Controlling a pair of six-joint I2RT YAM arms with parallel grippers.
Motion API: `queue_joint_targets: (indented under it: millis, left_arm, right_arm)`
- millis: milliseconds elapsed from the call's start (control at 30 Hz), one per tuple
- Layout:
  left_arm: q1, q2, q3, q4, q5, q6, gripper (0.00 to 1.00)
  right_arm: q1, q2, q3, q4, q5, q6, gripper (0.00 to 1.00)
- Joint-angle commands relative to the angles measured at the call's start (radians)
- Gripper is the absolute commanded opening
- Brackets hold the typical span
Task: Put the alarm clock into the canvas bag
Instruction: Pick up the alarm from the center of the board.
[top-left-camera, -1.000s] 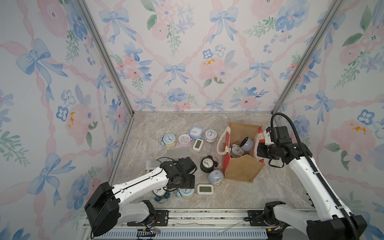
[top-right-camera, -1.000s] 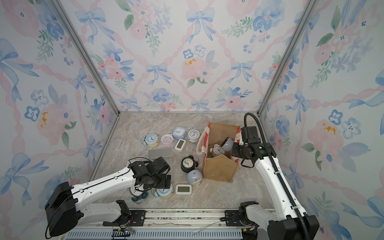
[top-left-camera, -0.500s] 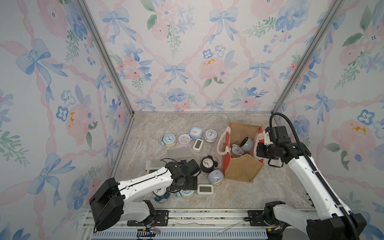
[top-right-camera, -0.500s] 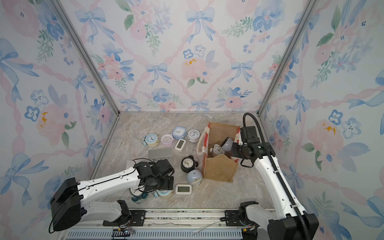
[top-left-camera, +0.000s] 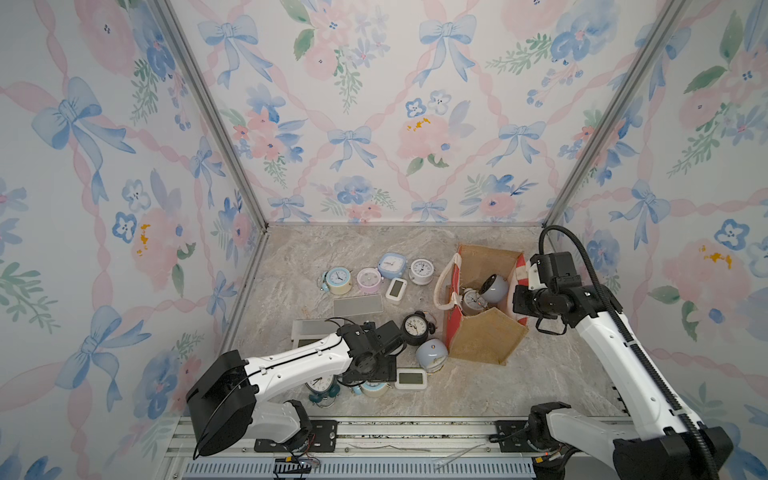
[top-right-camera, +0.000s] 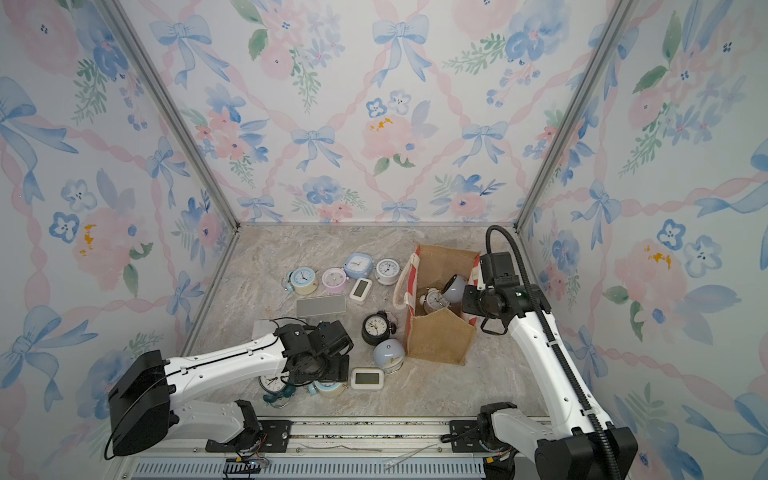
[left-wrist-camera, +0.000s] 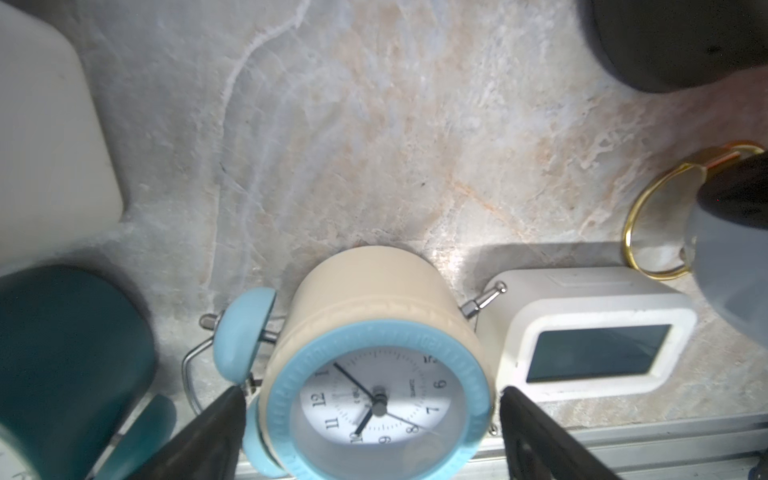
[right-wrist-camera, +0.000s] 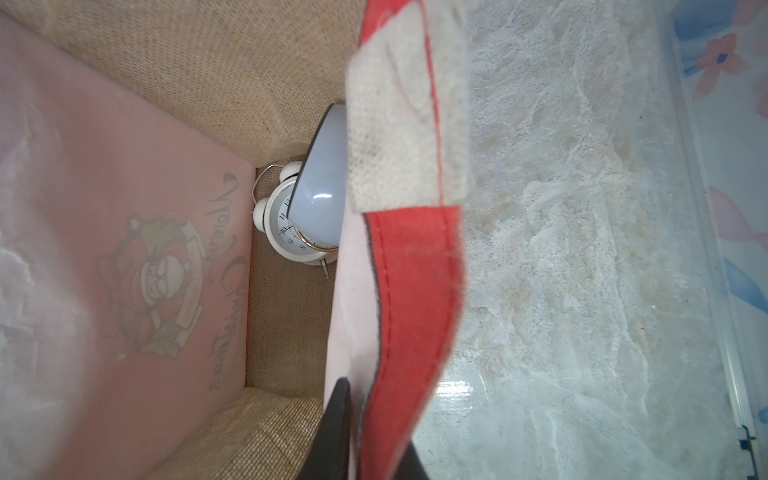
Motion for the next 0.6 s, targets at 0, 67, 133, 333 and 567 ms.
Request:
queue_joint_targets:
  millis: [0,67,133,333,567]
  left_arm:
    - [-0.012,0.022,0.020,-0.011,-0.002,-0.016,0.93]
    - [-0.017,0.031,0.014,-0.009,-0.004,-0.023,0.94]
    - [-0.019,0.040,0.006,-0.009,-0.002,-0.026,0.94]
    - [-0.023,0.057,0.005,-0.008,-0.013,-0.026,0.95]
    - [-0.025,0.083,0.005,-0.005,-0.016,-0.017,0.95]
  right_arm:
    - [0.015,-0.004,0.008,-0.005,0.006,-0.010,0.14]
    - [0.014,-0.006,0.004,-0.003,0.005,-0.011,0.13]
    - [0.015,-0.009,0.002,-0.004,0.007,-0.010,0.13]
    - [0.016,-0.015,-0.003,-0.002,0.009,-0.010,0.13]
    - [0.016,-0.024,-0.007,-0.004,0.015,-0.011,0.13]
